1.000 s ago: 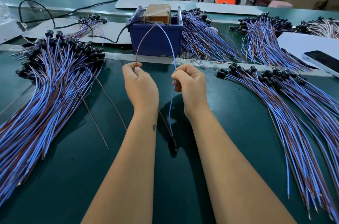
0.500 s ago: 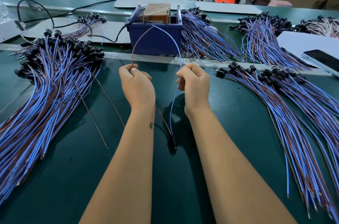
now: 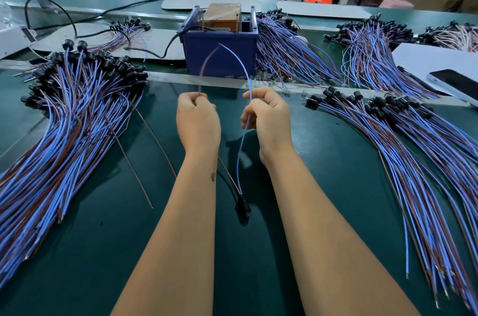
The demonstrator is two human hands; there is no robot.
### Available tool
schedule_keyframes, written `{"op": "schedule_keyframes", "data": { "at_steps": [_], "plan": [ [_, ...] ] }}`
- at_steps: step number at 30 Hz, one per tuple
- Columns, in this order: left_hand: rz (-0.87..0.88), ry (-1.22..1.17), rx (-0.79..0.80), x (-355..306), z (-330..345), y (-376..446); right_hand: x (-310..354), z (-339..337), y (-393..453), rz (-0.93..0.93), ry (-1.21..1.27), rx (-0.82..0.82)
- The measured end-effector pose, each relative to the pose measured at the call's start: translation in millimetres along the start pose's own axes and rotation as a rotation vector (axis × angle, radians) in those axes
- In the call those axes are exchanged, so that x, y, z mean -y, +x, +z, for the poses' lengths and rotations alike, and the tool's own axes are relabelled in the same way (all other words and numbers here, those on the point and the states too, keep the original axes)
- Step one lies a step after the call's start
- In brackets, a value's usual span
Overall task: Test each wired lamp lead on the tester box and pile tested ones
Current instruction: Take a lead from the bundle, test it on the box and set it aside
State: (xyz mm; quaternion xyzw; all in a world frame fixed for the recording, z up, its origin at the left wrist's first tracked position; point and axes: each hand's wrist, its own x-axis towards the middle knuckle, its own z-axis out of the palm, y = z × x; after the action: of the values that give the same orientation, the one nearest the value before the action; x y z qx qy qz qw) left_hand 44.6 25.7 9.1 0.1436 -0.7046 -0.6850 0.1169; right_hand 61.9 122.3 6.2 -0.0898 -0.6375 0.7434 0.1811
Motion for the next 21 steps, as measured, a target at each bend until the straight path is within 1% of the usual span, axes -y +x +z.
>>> {"op": "schedule_keyframes", "data": {
  "at_steps": [2,5,6,7,10,14,16,17,19,21],
  "plan": [
    [0.090,0.213,0.070,2.0,1.5,-3.2,-0.1,0.2,1.0,0.014,0.022,-0.013],
    [0.255,0.641,0.047,9.3,0.3,-5.5,0.0,-2.2,3.0,0.046,0.055,-0.031],
    [0.259,0.756,0.028,11.0,-3.4,-5.3,0.0,-2.7,3.6,0.051,0.060,-0.026],
    [0.228,0.830,0.014,11.3,-9.3,-3.9,-0.5,-3.0,4.2,0.054,0.060,-0.020],
    [0.101,0.944,-0.052,10.9,-35.5,6.8,-2.7,-3.5,5.7,0.061,0.065,-0.020],
    [-0.025,1.010,-0.215,5.6,-76.0,29.9,-4.3,-2.7,7.0,0.103,0.079,-0.011],
    [-0.009,0.993,-0.242,3.1,-87.4,37.5,-4.0,-2.0,6.6,0.123,0.097,0.009],
    [0.027,0.948,-0.242,1.0,-88.8,39.6,-3.7,-1.9,6.4,0.128,0.107,0.017],
    [0.130,0.780,-0.209,-4.9,-81.3,40.6,-2.3,-1.6,6.0,0.121,0.104,0.030],
    [0.182,0.592,-0.134,-12.0,-63.1,39.4,-0.7,-1.4,4.6,0.110,0.090,0.030]
  ]
}}
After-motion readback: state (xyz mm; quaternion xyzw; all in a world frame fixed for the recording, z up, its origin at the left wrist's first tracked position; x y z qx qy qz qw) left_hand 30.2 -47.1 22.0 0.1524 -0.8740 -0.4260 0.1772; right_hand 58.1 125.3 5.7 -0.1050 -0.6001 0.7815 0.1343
